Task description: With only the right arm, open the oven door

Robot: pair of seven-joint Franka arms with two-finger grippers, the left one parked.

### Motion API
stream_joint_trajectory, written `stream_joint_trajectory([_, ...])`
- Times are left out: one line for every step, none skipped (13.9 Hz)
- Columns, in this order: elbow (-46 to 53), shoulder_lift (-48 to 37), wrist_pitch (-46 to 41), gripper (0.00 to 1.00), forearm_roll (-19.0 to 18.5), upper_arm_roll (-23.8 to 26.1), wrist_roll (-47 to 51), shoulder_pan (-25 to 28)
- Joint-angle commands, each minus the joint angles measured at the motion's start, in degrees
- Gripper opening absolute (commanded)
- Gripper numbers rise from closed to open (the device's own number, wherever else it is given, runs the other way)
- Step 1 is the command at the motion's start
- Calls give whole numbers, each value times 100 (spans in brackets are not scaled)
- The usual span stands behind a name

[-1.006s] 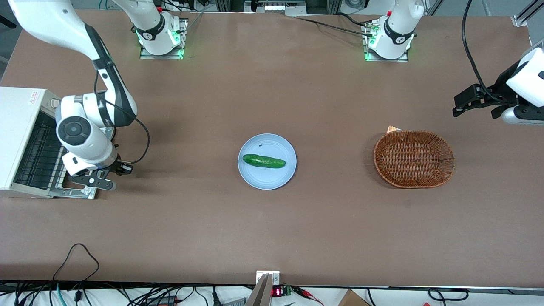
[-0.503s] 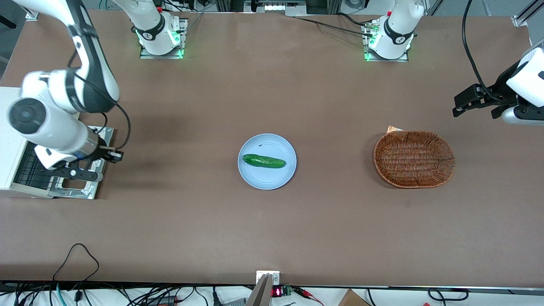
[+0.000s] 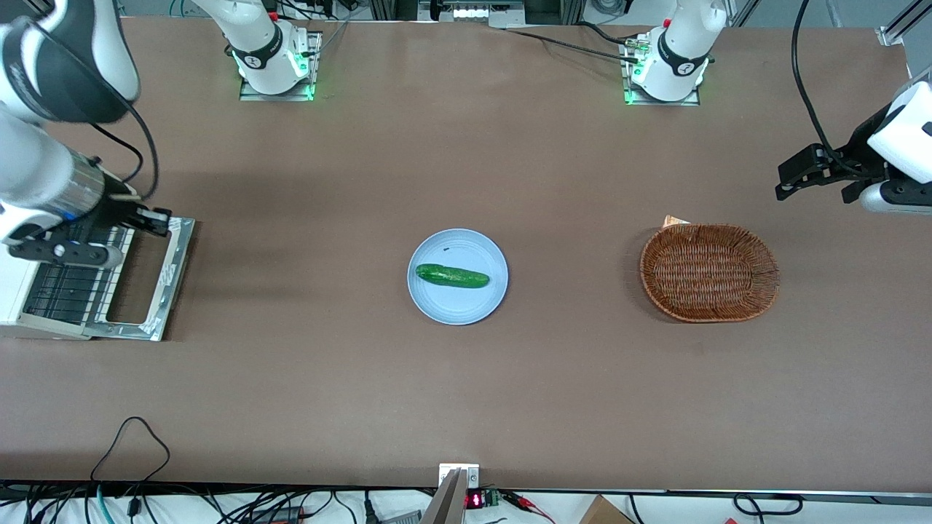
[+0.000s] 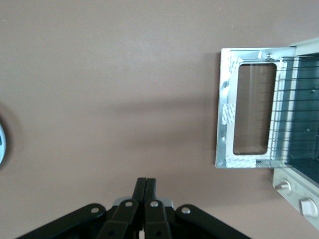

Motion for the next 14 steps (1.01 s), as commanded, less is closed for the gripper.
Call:
stream_joint_trajectory([266,-43,-462,7,126,23,-113,-45])
stream_joint_trajectory([275,-86,-472,7,134,23,-113,-45])
stream_joint_trajectory([284,-113,-507,9,134,23,-113,-45])
stream_joint_trajectory([310,-131,-559,20,134,15,-121,-45])
stream_joint_trajectory([371,-148,-569,35,134,23,-121,-45])
stream_joint_trajectory([372,-148,-560,88,134,23,-121,-45])
stream_joint_trajectory([390,-148,-551,100,126,15,-182,-45])
stream_joint_trajectory([398,-140,-560,100,126,6,-383,-45])
stream_joint_trajectory([425,-148,-560,100,126,14,-368,-36])
stream_joint_trajectory([434,-140,-543,100,108,15,-428,-36])
stream_joint_trajectory([442,-131,-481,100,125,6,-446,-36])
stream_joint_trajectory([469,-113,-472,100,134,14,-447,-36])
stream_joint_trajectory([530,-104,-481,100,134,15,-551,-45])
stream_joint_trajectory([574,-87,-481,100,126,23,-1013,-45])
